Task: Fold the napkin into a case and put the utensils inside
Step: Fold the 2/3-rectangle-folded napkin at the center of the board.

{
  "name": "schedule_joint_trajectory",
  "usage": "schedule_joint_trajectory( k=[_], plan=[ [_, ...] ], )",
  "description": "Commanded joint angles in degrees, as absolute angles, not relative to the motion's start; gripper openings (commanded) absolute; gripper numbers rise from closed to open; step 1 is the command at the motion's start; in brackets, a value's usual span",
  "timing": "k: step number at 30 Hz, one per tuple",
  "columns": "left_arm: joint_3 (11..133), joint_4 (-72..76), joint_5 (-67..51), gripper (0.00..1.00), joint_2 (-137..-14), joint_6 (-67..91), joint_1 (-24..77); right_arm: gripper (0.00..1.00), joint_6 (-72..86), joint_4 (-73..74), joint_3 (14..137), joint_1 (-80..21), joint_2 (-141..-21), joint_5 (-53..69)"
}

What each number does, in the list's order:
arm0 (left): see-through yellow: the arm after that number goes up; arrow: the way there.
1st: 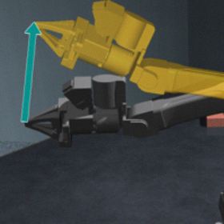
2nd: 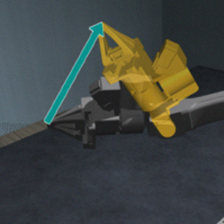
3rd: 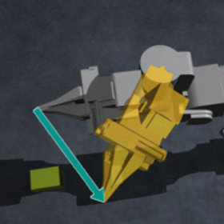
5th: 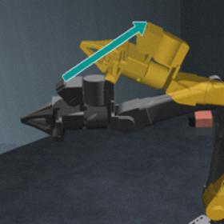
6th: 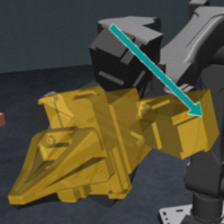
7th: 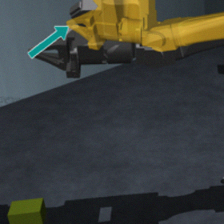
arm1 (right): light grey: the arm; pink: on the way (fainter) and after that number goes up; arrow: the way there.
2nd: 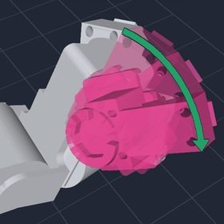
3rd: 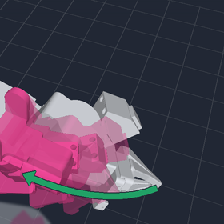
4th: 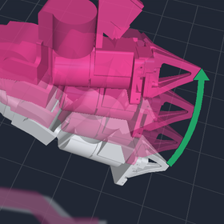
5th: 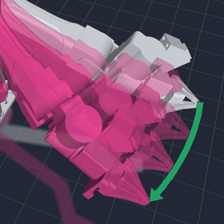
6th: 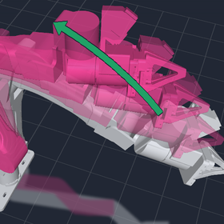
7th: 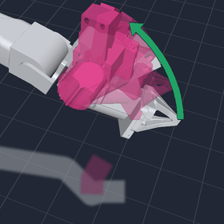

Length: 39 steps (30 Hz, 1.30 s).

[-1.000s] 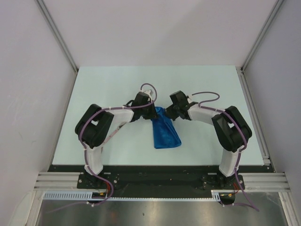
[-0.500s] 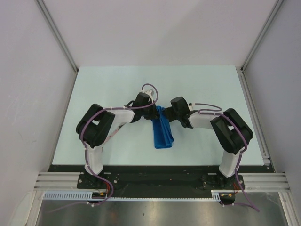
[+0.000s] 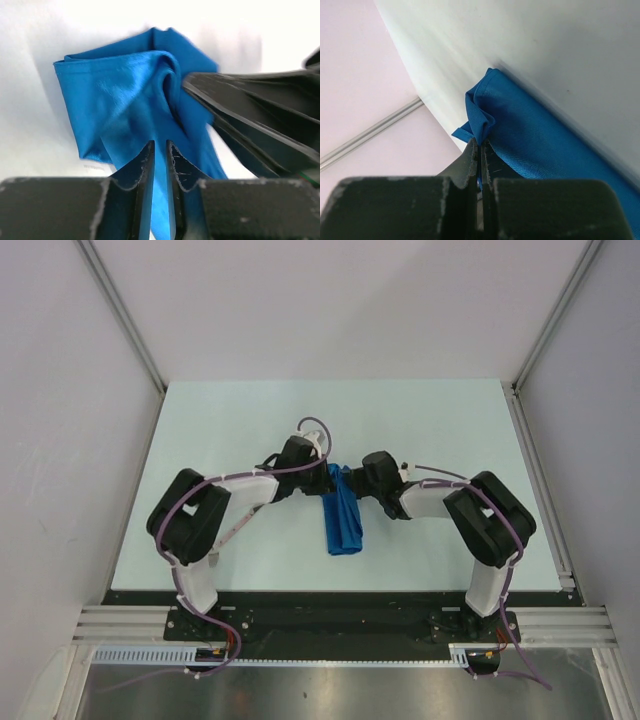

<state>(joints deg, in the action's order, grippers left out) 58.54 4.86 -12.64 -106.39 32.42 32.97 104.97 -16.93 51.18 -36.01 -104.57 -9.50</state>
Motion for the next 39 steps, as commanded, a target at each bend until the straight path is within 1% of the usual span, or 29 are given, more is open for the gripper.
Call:
schedule_joint_trajectory(
  k=[1,3,4,6,7,9,10,13,18,21,24,25,26,27,29,30,32,33,34,36,38,39],
  plan=[
    [58.27,1.95,-13.72,0.20,-99.59,30.06,32.26,0.00,106.17,-22.14,50.01,-36.91,-106.69,-12.39],
    [59.06,0.53,-13.36,0.27,-99.23,28.40,31.91,0.00,106.78,-24.34,49.48,-37.00,-107.40,-12.22],
    [59.24,0.44,-14.66,0.32,-99.49,27.43,31.82,0.00,106.79,-24.17,49.92,-37.00,-107.49,-11.61],
    [59.15,1.31,-16.43,0.39,-99.23,24.18,31.55,0.00,106.18,-23.21,50.45,-37.09,-106.79,-11.95],
    [58.72,2.10,-17.04,0.46,-98.36,23.39,31.64,0.00,106.00,-21.20,50.80,-37.18,-106.44,-12.21],
    [57.05,4.73,-17.49,0.50,-97.65,22.24,31.64,0.00,105.47,-20.31,51.85,-37.18,-106.09,-12.30],
    [56.61,5.79,-18.53,0.58,-97.56,22.15,31.73,0.00,105.29,-19.52,52.29,-37.09,-106.00,-12.04],
    [55.99,7.64,-19.68,0.72,-98.78,21.97,31.82,0.00,103.98,-16.98,53.96,-37.35,-105.64,-12.48],
    [58.62,7.56,-19.77,0.73,-102.82,22.32,32.52,0.00,104.24,-16.26,54.49,-37.88,-105.91,-12.57],
    [59.32,7.30,-18.91,0.72,-104.23,22.94,33.05,0.00,104.41,-16.26,54.41,-37.97,-105.91,-12.75],
    [60.47,5.72,-16.89,0.63,-105.46,23.46,33.05,0.00,104.07,-15.74,54.40,-38.14,-105.47,-13.01],
    [60.64,5.45,-16.61,0.58,-106.16,23.73,32.79,0.00,103.89,-15.38,54.49,-38.14,-105.38,-13.01],
    [60.73,5.54,-16.61,0.56,-106.61,24.69,32.61,0.00,103.97,-15.29,54.49,-38.06,-105.29,-13.01],
    [60.73,6.49,-17.22,0.50,-106.87,25.05,32.52,0.00,103.89,-15.29,54.41,-38.23,-105.38,-13.01],
    [60.99,6.59,-17.05,0.42,-107.66,25.93,32.43,0.00,103.54,-15.21,54.49,-38.32,-105.56,-12.92],
    [60.91,6.59,-16.62,0.35,-107.58,26.01,32.43,0.01,103.19,-15.38,54.41,-38.15,-105.82,-12.05],
    [60.47,6.59,-16.26,0.29,-107.32,25.58,32.43,0.02,100.48,-15.47,54.49,-37.88,-105.82,-11.34],
    [60.38,6.33,-16.17,0.20,-107.31,25.49,32.00,0.04,98.81,-14.42,54.84,-37.45,-105.73,-10.73],
    [60.21,6.33,-16.87,0.16,-107.31,25.31,31.73,0.08,96.96,-13.46,55.28,-37.35,-105.65,-10.64],
    [59.77,6.68,-17.22,0.08,-107.40,25.31,31.20,0.23,90.37,-8.91,58.52,-36.83,-106.60,-9.16],
    [59.50,6.85,-17.75,0.06,-107.58,25.14,30.94,0.33,82.58,-8.18,60.98,-35.86,-107.49,-7.13],
    [59.24,7.12,-18.01,0.06,-107.67,25.14,30.68,0.41,80.44,-6.43,61.43,-35.34,-107.66,-5.38]
  ],
)
